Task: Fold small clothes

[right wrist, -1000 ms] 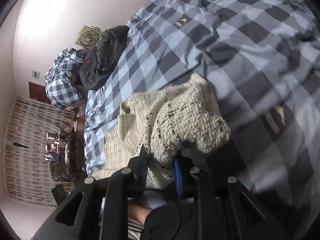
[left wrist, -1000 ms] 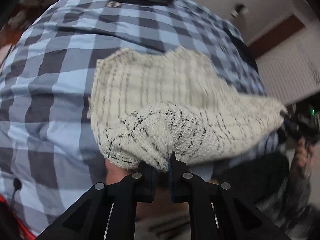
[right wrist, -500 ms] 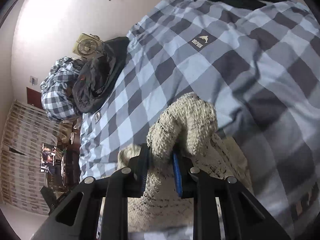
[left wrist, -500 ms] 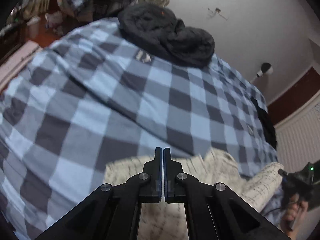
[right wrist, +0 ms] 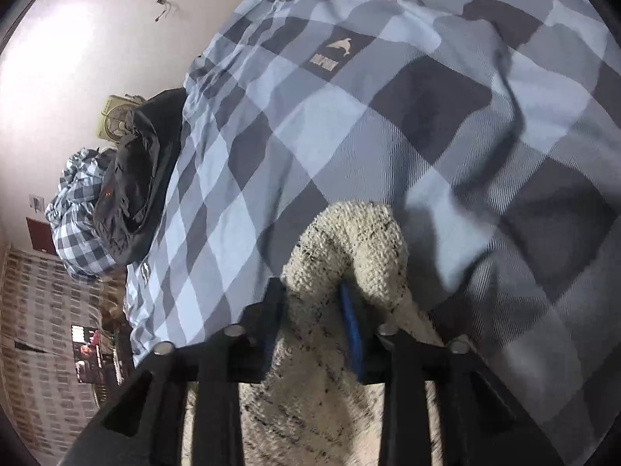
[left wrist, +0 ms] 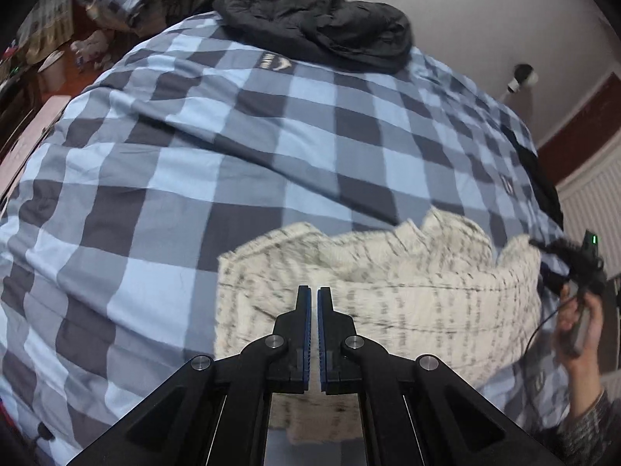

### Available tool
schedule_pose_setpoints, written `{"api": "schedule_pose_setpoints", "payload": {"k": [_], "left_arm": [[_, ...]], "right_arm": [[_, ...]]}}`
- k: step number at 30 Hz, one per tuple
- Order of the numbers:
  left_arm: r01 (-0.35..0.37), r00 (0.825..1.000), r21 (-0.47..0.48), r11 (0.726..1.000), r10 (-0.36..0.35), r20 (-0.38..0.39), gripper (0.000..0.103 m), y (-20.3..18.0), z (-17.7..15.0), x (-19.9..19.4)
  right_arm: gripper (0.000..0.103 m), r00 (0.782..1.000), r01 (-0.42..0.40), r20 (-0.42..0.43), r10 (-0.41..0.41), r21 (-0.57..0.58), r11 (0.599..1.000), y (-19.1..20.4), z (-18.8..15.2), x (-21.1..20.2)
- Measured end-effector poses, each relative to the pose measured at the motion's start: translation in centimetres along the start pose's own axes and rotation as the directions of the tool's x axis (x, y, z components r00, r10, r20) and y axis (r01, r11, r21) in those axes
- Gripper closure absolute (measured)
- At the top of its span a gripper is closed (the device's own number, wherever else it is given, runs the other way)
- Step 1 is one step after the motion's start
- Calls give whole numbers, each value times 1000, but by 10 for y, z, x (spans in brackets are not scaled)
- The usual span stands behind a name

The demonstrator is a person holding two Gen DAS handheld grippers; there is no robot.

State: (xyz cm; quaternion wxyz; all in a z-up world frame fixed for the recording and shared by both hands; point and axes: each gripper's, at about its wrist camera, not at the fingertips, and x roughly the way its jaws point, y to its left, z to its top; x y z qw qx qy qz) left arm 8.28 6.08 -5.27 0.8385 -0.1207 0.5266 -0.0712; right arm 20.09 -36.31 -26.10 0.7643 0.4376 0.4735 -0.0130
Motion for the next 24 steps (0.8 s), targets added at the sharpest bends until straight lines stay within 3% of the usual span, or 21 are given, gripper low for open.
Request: {"api": "schedule_pose_setpoints", "payload": {"k": [2,3,5,7,10,14,16,17,19,21,23,24], "left_arm": [[4,1000,23,1000,-4,13,101,-9,-6,-5],[3,1000,35,999,-4,17,101,-15,-10,-7],[-7,1000,45,999,7,13,101,-26,-19,-9],[-22,1000,65,998,22,3,101,-39,-33,-10],[-28,999,134,991,33,-36,101,-61,-54,-4],[-36,988,149,988,57,-142,101,-69,-77,23],[-57,981,176,983,88,-171,101,-68,-81,38],[-53,980,165,985,83,-181,101,-66,-80,43],[-27,981,94,995,45,-189,101,-56,-75,54],[-12,982,55,998,22,-187,101,-50,-71,62],[-17,984,73,997,30,-178,102,-50,-69,70],[-33,984,115,993,52,-169,101,-54,-68,75]], "right_arm": [[48,999,-32,-24,33,61,998,4,6,-14],[42,995,-96,-1,97,82,992,5,7,-33],[26,989,-139,65,136,56,989,9,11,-64],[12,987,-76,143,79,-25,997,23,2,-103],[10,979,76,200,-35,-200,977,52,-37,-139],[10,980,171,172,-100,-477,862,76,-118,-136],[10,983,182,96,-156,-600,779,90,-154,-110],[10,981,181,69,-179,-640,747,95,-160,-97],[10,968,189,32,-248,-744,641,110,-179,-66],[10,943,261,79,-323,-776,574,113,-179,-38],[10,921,301,91,-378,-783,544,110,-173,-17],[10,916,299,73,-394,-779,551,107,-169,-9]]}}
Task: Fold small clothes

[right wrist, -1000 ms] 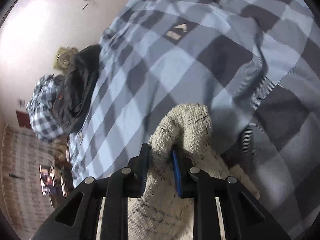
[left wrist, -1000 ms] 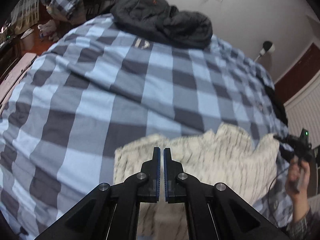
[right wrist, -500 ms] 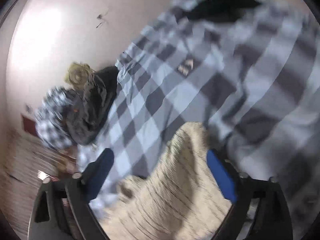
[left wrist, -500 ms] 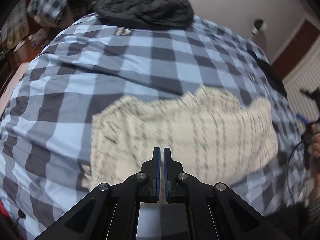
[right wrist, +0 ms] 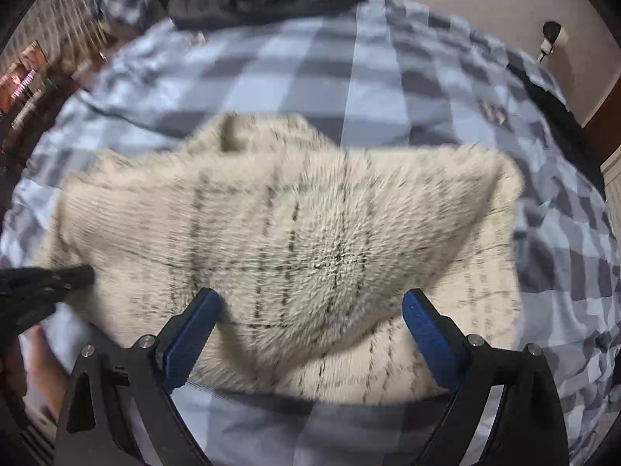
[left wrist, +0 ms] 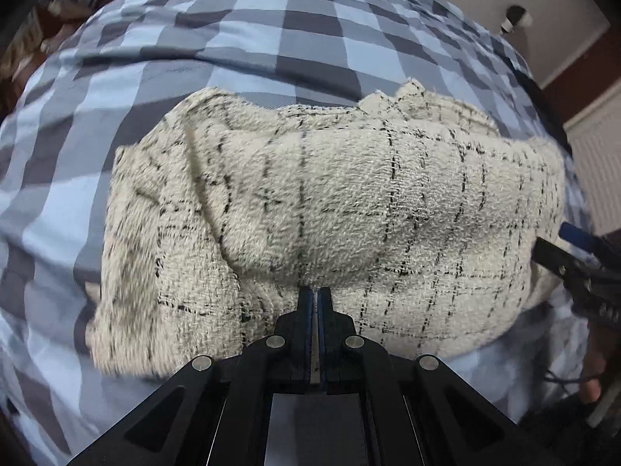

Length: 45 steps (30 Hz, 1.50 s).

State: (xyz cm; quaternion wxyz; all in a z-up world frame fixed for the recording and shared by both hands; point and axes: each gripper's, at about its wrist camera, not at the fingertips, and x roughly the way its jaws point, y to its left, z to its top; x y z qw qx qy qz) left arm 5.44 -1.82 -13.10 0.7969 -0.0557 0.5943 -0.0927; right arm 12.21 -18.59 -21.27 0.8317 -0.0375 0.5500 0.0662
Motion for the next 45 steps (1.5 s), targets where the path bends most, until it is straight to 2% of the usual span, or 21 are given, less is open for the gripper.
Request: {"api": "schedule_pose_setpoints", "payload": {"k": [5,9,13,15,16,18,19,21,23,25,26,28,29,30,34,37,39,41,42,43,45], "left_arm": [[-106,992,131,986,96,81,101,-17,3,7],[-99,989,133,986,83,123,101,-12,11,4],[17,995,-15,1000,-16,102,102,16,18,-7],[17,993,-69,997,-9,119,102,24,20,-17],[-26,989,-73,997,36,143,102,25,21,-26],[-121,970,-49,991,129,204,101,20,24,-41],[-197,946,-30,980,198,256,101,13,24,-50],[-249,913,18,968,228,337,101,-2,26,-61],[-186,921,75,980,147,360,101,-14,26,-62],[-57,951,149,987,8,309,101,-26,27,-50],[-32,962,171,985,-17,274,101,-30,26,-40],[-84,977,225,971,36,209,101,-35,22,-14],[-105,977,243,964,54,208,102,-33,21,-6],[-78,972,254,964,16,234,102,-25,20,-3],[64,971,126,990,-90,220,101,6,37,-1],[169,965,44,985,-175,195,101,28,43,-2],[177,964,12,984,-175,200,101,35,44,-7],[129,967,-7,992,-124,224,101,38,44,-10],[40,969,-20,999,-33,245,101,41,43,-16],[-65,962,-54,996,77,263,101,47,42,-21],[-198,942,-134,971,227,248,101,60,41,-26]], "right_arm": [[1,997,-62,-24,67,160,985,-34,10,23],[1,995,-93,-8,97,226,970,-56,12,35],[1,999,-14,36,6,232,973,-60,10,15],[1,996,58,51,-73,259,964,-59,8,-7],[1,989,100,80,-126,279,955,-59,5,-24],[1,971,90,186,-150,300,950,-58,-2,-53],[1,960,44,252,-122,295,954,-55,-6,-69],[1,951,-43,307,-41,262,964,-46,-5,-75],[1,957,-116,283,58,195,974,-29,0,-60],[1,972,-136,207,113,101,986,-5,5,-34],[1,980,-124,164,116,40,991,4,3,-22],[2,992,-3,122,18,-124,992,28,-3,5],[2,989,0,143,22,-150,989,28,-5,7],[2,984,-30,166,56,-152,988,22,-8,4],[1,989,-108,95,109,-18,994,-13,-1,6],[1,1000,9,8,-10,173,985,-66,-1,18],[2,996,-67,-34,85,352,934,-105,-5,26],[14,983,-146,-16,182,533,833,-147,-19,24],[21,979,-167,1,202,564,809,-154,-22,21],[32,984,-147,3,179,585,798,-158,-26,13],[31,998,-5,-51,42,568,823,-154,-29,-7]]}}
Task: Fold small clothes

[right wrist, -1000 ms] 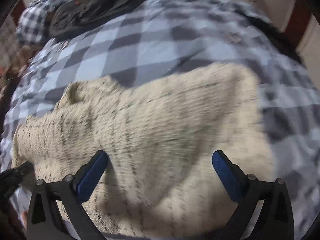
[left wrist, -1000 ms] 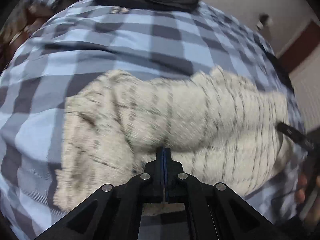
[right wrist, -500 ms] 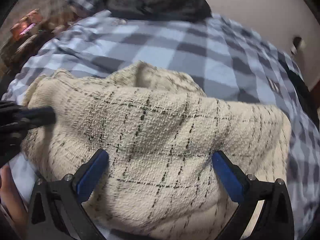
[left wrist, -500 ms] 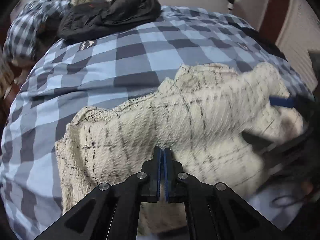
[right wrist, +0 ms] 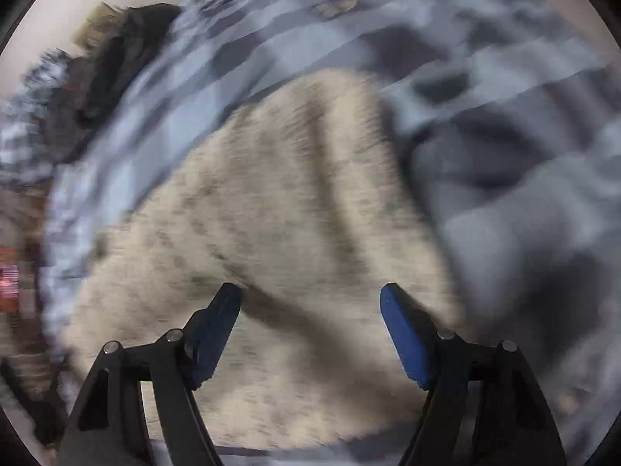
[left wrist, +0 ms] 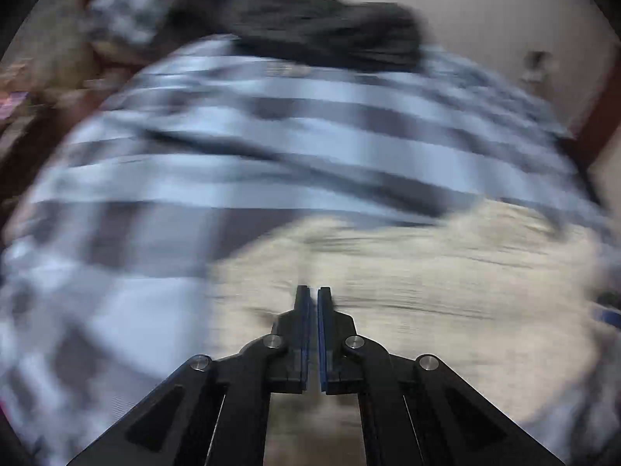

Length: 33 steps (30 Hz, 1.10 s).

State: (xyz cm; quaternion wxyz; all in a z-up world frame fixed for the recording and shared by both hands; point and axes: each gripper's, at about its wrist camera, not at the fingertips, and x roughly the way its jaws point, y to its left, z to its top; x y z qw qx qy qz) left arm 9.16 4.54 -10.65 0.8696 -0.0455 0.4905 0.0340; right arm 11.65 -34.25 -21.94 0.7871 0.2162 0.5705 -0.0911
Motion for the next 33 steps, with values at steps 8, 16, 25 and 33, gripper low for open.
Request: {"api": "schedule_pose_setpoints", "payload": {"k": [8,16,25,33], "left_arm": [[206,978,35,978,-207,35,101,-28,-12,-38],[156,985,219,963,-136,-106,101,-79,-40,0],[142,990,400,905,-130,-58,101,-85,-50,3],[198,979,515,834,-192,-64,101,-79,-49,1]], "right_arm": [[22,987,-158,-46,152,-370,915,75,-61,-40],[4,994,2,-91,-54,-496,868,95,-80,-4],[3,989,113,-76,-125,-148,983,25,-50,-27],[3,1000,-1,-10,0,-124,992,26,-52,-84]]}}
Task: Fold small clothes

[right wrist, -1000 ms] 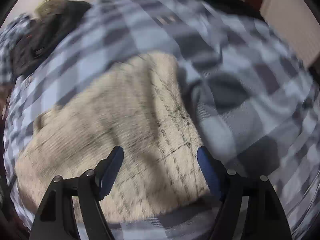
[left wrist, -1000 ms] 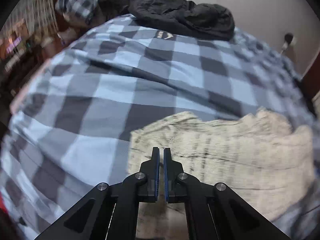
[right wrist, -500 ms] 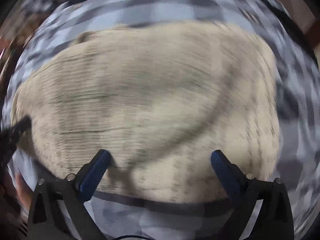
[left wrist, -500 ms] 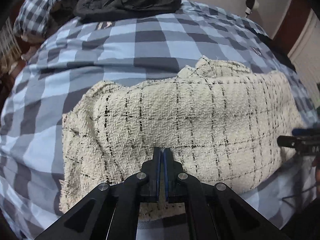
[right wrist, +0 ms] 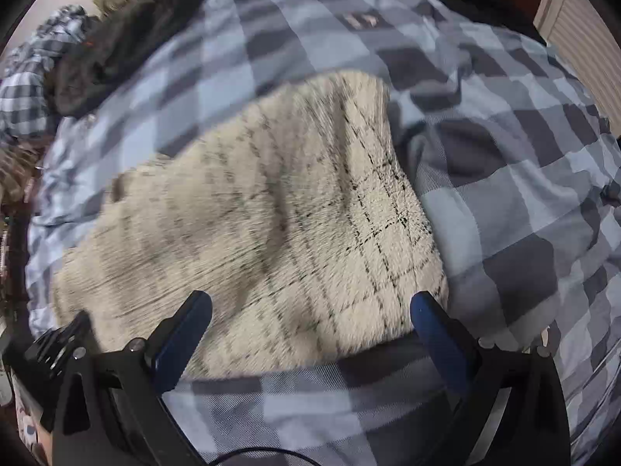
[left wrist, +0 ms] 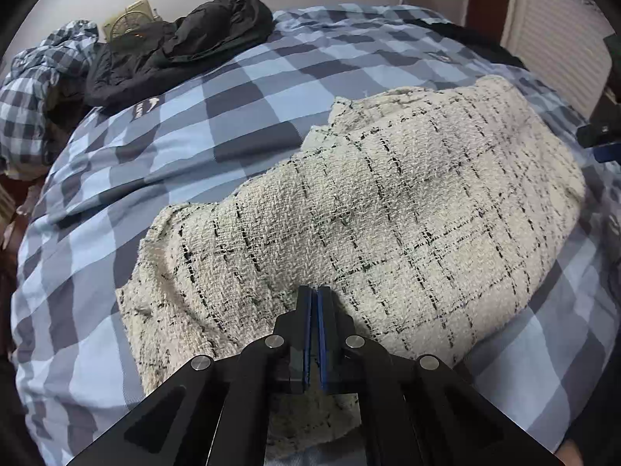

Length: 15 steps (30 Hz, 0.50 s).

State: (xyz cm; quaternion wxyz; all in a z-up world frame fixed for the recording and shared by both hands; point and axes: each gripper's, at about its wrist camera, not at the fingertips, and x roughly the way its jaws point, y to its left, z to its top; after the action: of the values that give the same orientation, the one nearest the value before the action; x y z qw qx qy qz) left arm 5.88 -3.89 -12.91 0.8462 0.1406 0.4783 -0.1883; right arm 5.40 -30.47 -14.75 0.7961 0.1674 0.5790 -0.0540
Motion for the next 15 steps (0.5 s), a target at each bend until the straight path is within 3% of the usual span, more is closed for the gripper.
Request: {"api": "schedule_pose_setpoints", "payload": {"k": [2,6,10,15], "left_arm": [[29,1000,7,1000,-29,-8,101,4,1,-1],[133,991,-87,987,-133,2,101,23,2,-10],[59,997,-114,992,-52,61,101,28,-2,-28],[153,984,-204,967,-130,119,98,40,-5,-43]], "right_arm": [[3,999,-19,28,19,7,1000,-6,-20,-24],[3,997,-69,33,67,65,995,-12,-35,-17],[3,991,-129,-12,131,112,985,-16,-39,0],[3,996,-87,-28,88,23,996,5,-34,11]]}}
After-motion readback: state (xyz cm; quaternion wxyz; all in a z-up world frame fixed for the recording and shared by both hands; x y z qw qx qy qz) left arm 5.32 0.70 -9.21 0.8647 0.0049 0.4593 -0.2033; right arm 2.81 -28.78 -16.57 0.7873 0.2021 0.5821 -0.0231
